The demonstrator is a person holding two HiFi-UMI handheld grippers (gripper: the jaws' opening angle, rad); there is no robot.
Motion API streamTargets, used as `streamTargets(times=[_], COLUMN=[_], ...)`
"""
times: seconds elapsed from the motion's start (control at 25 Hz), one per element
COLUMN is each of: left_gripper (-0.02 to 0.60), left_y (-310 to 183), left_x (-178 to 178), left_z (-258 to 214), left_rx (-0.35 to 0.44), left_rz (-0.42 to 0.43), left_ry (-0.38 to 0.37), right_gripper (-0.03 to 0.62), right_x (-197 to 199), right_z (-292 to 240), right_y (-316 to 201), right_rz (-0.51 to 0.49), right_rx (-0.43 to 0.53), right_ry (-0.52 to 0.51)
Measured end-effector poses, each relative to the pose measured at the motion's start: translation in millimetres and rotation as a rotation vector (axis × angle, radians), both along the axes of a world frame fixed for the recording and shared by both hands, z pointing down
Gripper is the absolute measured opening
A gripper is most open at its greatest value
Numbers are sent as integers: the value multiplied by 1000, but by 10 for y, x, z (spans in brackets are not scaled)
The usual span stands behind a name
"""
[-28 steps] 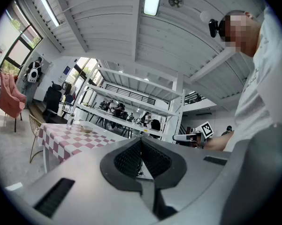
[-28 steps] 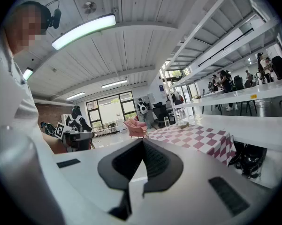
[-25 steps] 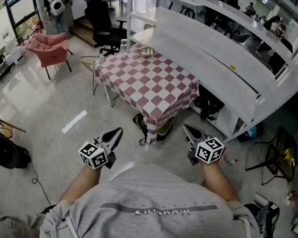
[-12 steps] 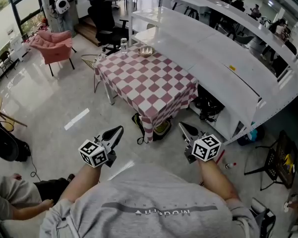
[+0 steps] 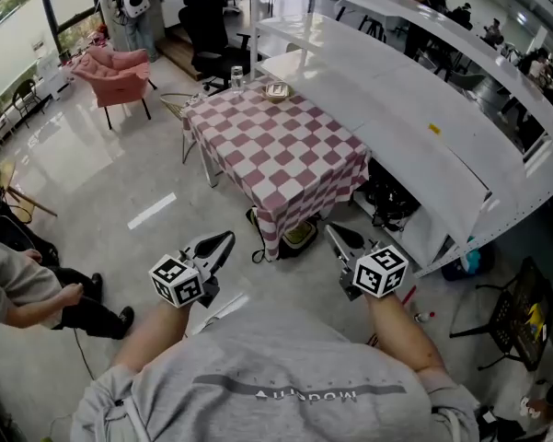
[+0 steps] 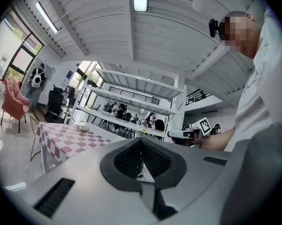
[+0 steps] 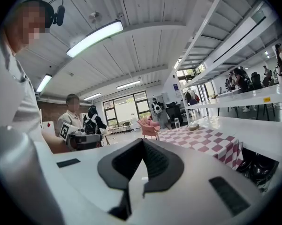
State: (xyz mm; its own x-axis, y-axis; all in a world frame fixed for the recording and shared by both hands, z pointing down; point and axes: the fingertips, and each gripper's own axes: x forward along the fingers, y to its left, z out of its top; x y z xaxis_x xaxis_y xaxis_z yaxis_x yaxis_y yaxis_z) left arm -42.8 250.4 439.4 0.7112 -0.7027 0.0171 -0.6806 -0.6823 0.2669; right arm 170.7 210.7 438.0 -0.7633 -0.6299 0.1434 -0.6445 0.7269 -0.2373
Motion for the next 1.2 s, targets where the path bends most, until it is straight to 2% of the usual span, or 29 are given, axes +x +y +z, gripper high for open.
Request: streamTargets(times=[0.32, 0.6, 0.84, 1.2], left_gripper=[15, 14, 14, 14], left_y=[-44, -496, -1254, -2772], left_x=[82, 42, -98, -528], left_z=[90, 167, 193, 56], left_rx=[-19, -20, 1, 22], left_rz=[-20, 16, 94, 223], left_ry=[-16, -2, 38, 31], right_gripper=[25, 25, 25, 25], right_x=[43, -51, -251, -730], right_z=[56, 129, 154, 65], right_y=[-145, -593, -1234, -2520], right_rz=[-36, -18, 28, 125], right_rx=[4, -5, -1, -7], right_ry=[-18, 0, 33, 28])
